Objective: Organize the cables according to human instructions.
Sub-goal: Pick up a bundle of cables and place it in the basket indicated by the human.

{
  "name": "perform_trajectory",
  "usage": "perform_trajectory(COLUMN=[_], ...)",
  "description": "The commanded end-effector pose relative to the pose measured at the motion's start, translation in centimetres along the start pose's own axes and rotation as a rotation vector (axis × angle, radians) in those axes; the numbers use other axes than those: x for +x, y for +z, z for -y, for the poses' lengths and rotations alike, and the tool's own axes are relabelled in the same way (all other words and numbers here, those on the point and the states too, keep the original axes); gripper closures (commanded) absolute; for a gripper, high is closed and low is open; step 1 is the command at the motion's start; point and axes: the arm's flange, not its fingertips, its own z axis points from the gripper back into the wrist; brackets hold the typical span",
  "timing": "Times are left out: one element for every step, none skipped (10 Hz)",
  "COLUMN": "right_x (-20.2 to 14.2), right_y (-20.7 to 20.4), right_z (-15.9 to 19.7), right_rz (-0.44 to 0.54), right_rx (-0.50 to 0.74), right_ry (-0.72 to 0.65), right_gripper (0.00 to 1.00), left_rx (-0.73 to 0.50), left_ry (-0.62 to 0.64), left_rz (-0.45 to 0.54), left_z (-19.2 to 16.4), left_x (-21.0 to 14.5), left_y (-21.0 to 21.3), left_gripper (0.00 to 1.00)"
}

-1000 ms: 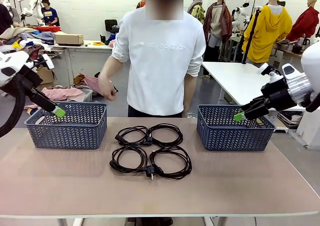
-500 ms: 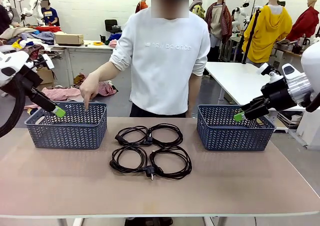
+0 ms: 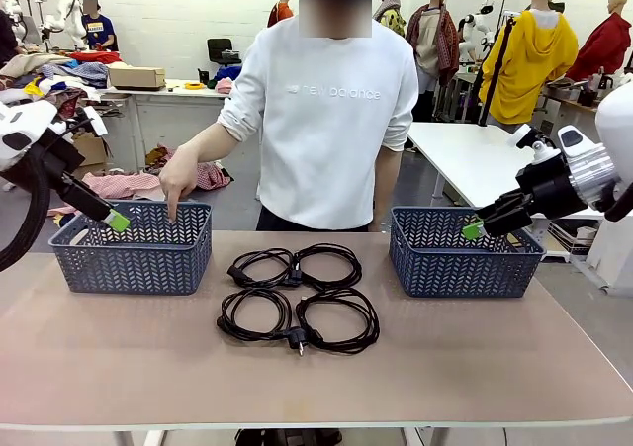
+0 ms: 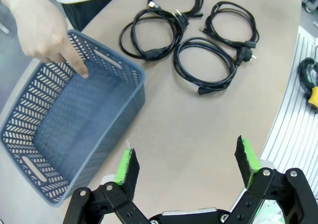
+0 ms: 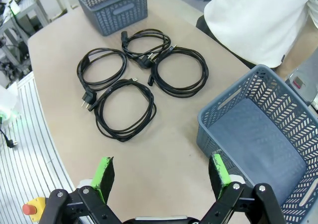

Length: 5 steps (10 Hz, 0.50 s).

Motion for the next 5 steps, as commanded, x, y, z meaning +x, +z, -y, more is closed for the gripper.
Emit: perform_trajectory(right_x=[0.1, 0.1, 0.1, 0.1, 0.1], right_y=[-0.2, -0.2, -0.2, -0.2, -0.2], right_z=[0.4, 0.4, 0.4, 0.4, 0.4], right_rz=[0.026, 0.026, 0.026, 0.026, 0.026], right_rx=[0.011, 0.011, 0.011, 0.011, 0.011], right_ry=[0.019, 0.019, 0.019, 0.019, 0.019], right_gripper=[0.0, 0.0, 0.0, 0.0, 0.0], left_rx=[-0.015, -0.015, 0.0, 0.013, 0.016], left_ry=[-0.011, -0.011, 0.0, -0.06, -0.14], left_rz=[0.018, 0.018, 0.0, -0.037, -0.079], left_z=[-0.1, -0.1, 0.0, 0.3, 1.1], left_x=[-0.1, -0.1, 0.0, 1.1, 2.6], left_y=[0.1, 0.1, 0.0, -0.3, -1.2], left_gripper=[0.0, 0.0, 0.0, 0.0, 0.0])
